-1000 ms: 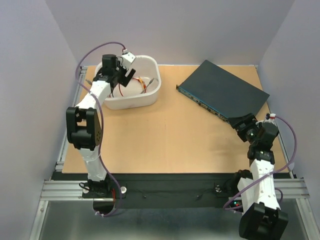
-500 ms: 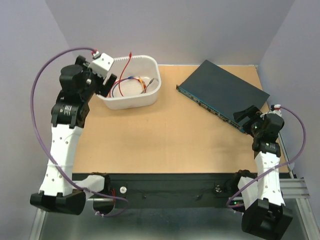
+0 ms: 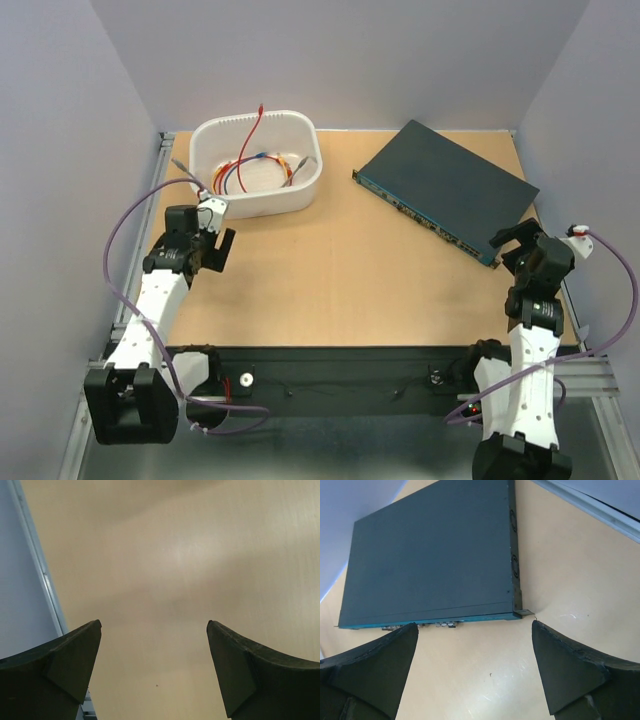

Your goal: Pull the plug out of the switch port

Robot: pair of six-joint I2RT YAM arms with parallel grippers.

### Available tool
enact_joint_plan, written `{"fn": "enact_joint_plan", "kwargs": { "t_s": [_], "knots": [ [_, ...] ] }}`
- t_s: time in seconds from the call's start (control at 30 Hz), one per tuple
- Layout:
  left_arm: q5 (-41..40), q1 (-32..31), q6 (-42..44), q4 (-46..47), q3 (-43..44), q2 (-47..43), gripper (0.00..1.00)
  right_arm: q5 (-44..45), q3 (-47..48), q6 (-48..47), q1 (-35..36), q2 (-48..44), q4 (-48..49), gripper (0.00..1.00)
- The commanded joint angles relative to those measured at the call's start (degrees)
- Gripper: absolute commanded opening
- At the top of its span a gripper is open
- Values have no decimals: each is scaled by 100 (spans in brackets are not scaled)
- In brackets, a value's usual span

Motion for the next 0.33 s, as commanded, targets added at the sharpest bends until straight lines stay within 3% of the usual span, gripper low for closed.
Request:
{"fn": "enact_joint_plan", "kwargs": {
  "t_s": [0.0, 0.3],
  "knots": [
    [-419, 27, -500, 1119, -153, -479, 99, 278, 46, 104, 26, 150, -66, 100],
    [-208, 27, -447, 1164, -207, -594, 99, -83, 99, 34, 26, 256, -57, 100]
  ]
}}
